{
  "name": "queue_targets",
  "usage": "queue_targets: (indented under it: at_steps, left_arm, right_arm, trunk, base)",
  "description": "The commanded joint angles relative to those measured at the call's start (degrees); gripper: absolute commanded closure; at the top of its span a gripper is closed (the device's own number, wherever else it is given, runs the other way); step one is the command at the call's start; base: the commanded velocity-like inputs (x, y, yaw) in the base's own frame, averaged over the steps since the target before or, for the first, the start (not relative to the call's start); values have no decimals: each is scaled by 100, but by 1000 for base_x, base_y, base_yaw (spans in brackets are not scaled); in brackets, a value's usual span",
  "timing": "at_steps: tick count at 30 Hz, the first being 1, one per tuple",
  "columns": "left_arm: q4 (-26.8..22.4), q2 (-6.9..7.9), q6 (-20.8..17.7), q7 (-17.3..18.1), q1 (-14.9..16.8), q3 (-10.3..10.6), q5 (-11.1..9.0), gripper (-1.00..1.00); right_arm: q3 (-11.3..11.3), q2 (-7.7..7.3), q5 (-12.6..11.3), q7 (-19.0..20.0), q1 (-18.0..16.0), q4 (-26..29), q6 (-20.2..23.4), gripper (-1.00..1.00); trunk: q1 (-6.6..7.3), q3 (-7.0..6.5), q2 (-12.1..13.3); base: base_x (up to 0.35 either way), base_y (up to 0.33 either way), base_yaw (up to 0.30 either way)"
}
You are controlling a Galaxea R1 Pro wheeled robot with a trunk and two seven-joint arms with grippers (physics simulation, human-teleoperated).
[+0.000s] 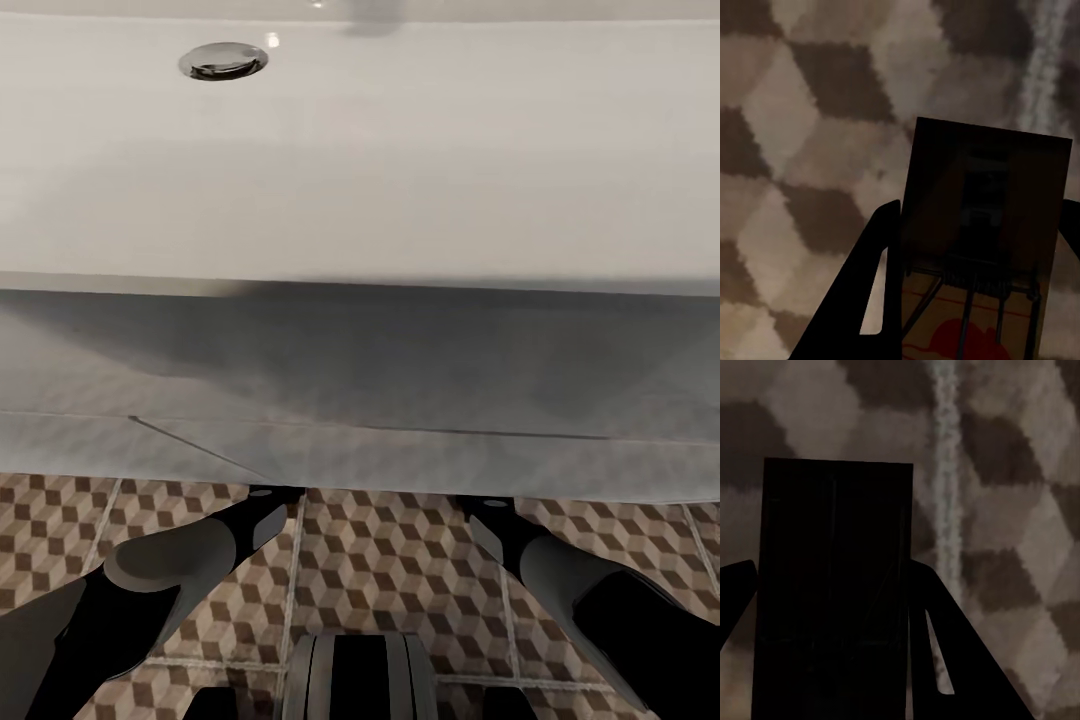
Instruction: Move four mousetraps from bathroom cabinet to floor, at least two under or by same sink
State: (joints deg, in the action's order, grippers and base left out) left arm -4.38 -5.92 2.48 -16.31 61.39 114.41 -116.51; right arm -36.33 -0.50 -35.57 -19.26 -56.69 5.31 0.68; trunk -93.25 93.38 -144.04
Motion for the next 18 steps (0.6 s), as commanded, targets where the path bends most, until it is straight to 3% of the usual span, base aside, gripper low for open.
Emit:
queue_targets:
  at_steps: [1,18]
  left_arm:
    - [-19,3,22,-47,5,47,-39,100]
    - [-10,6,16,-47,5,55,-39,100]
  right_arm:
    - [-49,-3,-65,-25,0,12,2,100]
    - [-62,6,-56,-23,0,6,1,100]
  trunk:
    - [1,3,-1]
    - [1,3,-1]
  base:
    - [0,0,-1]
    - [0,0,0]
